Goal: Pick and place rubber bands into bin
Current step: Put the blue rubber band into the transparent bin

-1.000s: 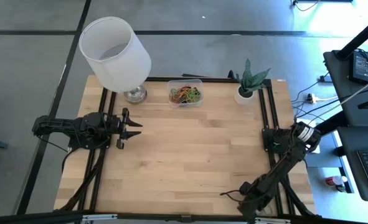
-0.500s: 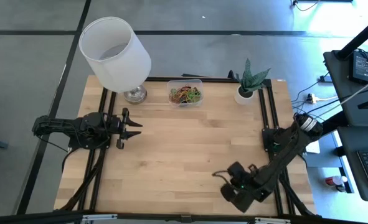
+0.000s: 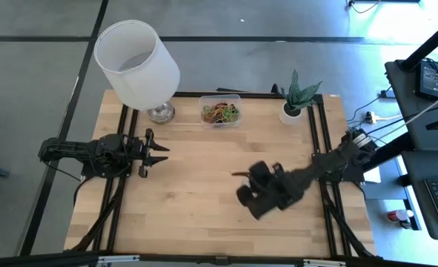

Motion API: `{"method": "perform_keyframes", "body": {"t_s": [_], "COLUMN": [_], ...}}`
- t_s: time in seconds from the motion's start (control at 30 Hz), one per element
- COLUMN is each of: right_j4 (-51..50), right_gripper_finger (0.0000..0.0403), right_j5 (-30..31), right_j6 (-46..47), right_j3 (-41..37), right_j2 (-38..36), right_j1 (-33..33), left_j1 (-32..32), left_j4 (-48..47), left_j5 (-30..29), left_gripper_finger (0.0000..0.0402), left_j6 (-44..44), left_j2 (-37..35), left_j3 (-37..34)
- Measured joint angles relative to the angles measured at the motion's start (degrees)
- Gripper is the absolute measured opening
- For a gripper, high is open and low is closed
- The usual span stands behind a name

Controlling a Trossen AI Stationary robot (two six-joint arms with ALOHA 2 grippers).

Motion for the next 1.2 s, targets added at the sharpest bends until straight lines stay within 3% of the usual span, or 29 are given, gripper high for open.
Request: {"method": "perform_keyframes", "body": {"t_s": [0.27,0.43,0.6,0.77,0.9,1.1,1.2], "right_j4": [13.21,21.37,32.90,42.09,44.37,44.04,44.00], "right_gripper_finger": [0.0004,0.0004,0.0004,0.0004,0.0004,0.0004,0.0004], "right_j5": [-0.95,-6.14,-15.25,-22.77,-24.26,-24.76,-27.75], "right_j6": [-30.72,-47.41,-61.18,-70.80,-77.17,-80.34,-80.19], "right_j3": [2.93,3.50,3.52,3.59,3.59,3.59,3.59], "right_j2": [-0.02,-0.02,-0.02,-0.02,0.24,3.58,6.31], "right_j1": [-12.86,-22.45,-31.83,-39.99,-44.61,-49.56,-51.39], "left_j1": [0.01,0.01,0.01,0.02,0.01,0.00,0.00], "left_j4": [0.00,0.00,0.00,0.00,0.00,0.00,0.00], "left_j5": [-0.02,-0.02,-0.02,-0.02,-0.02,-0.02,-0.02], "left_gripper_finger": [0.0131,0.0131,0.0131,0.0131,0.0131,0.0131,0.0131], "left_j6": [0.00,0.00,0.00,0.00,0.00,0.00,0.00], "left_j2": [0.00,0.00,0.01,0.00,0.00,0.00,0.00], "left_j3": [0.00,0.00,0.00,0.00,0.00,0.00,0.00]}}
